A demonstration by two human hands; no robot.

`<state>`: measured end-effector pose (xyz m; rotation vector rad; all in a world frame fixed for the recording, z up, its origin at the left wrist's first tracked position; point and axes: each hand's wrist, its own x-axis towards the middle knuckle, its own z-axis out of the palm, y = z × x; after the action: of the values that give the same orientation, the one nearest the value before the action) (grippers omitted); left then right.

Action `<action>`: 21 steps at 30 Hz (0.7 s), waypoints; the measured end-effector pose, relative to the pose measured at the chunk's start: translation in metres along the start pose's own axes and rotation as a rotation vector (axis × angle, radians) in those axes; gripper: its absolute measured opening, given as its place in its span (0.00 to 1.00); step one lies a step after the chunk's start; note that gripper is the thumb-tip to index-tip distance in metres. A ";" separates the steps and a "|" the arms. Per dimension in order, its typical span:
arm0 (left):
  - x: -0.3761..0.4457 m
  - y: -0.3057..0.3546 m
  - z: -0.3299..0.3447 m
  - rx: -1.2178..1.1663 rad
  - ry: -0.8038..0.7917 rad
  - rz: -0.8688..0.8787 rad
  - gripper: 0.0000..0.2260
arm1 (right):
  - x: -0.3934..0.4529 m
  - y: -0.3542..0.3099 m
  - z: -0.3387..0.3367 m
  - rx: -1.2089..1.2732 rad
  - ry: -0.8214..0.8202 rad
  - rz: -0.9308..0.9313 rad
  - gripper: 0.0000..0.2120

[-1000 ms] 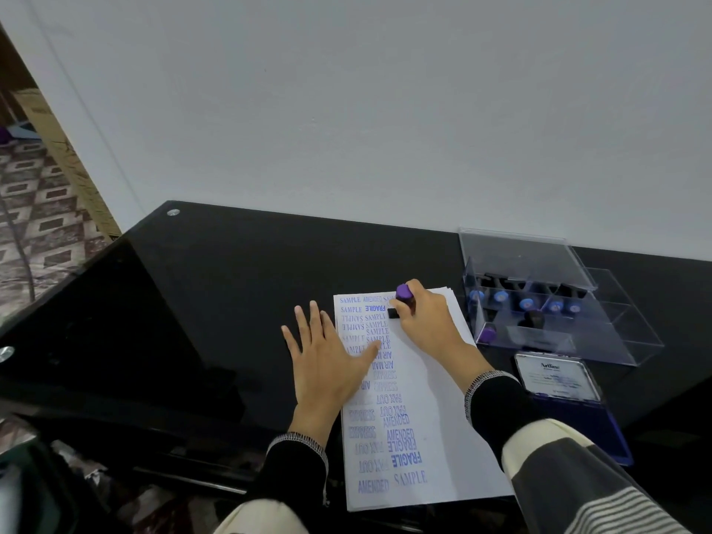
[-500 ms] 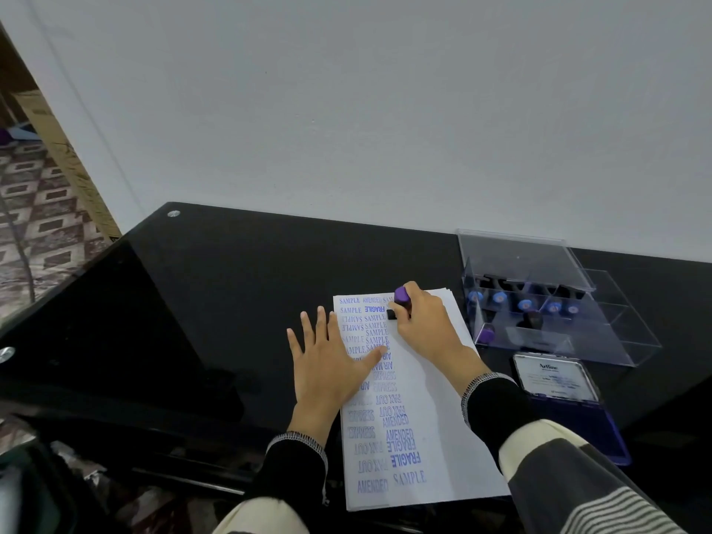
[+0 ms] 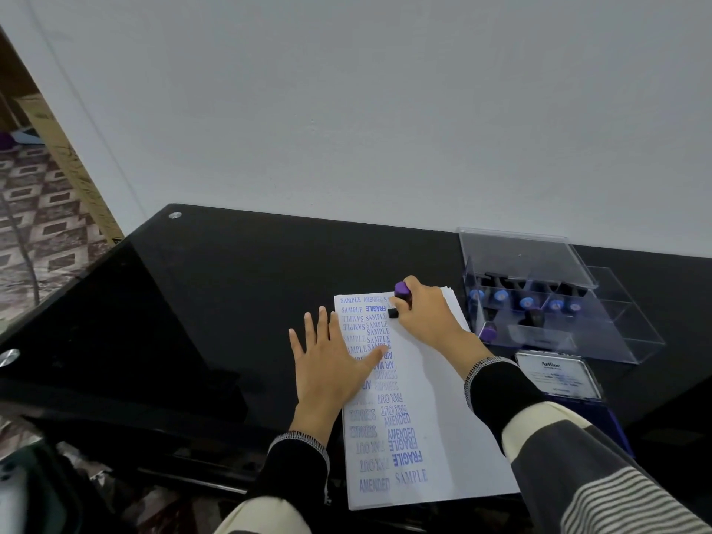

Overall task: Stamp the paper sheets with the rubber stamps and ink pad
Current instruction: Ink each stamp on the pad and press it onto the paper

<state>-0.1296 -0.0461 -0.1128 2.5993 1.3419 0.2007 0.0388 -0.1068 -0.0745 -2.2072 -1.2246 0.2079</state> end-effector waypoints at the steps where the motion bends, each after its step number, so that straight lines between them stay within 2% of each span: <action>1: 0.000 0.000 0.000 0.004 -0.001 0.000 0.51 | 0.001 0.000 -0.001 0.004 -0.007 0.006 0.11; 16: 0.001 0.000 0.001 -0.001 0.003 -0.005 0.51 | -0.007 0.000 0.003 0.035 0.050 0.013 0.10; 21: 0.001 0.001 -0.002 -0.009 0.001 -0.017 0.51 | -0.004 -0.001 0.001 0.029 0.007 0.019 0.09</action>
<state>-0.1286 -0.0454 -0.1110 2.5798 1.3598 0.2054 0.0352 -0.1095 -0.0752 -2.1941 -1.1898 0.2246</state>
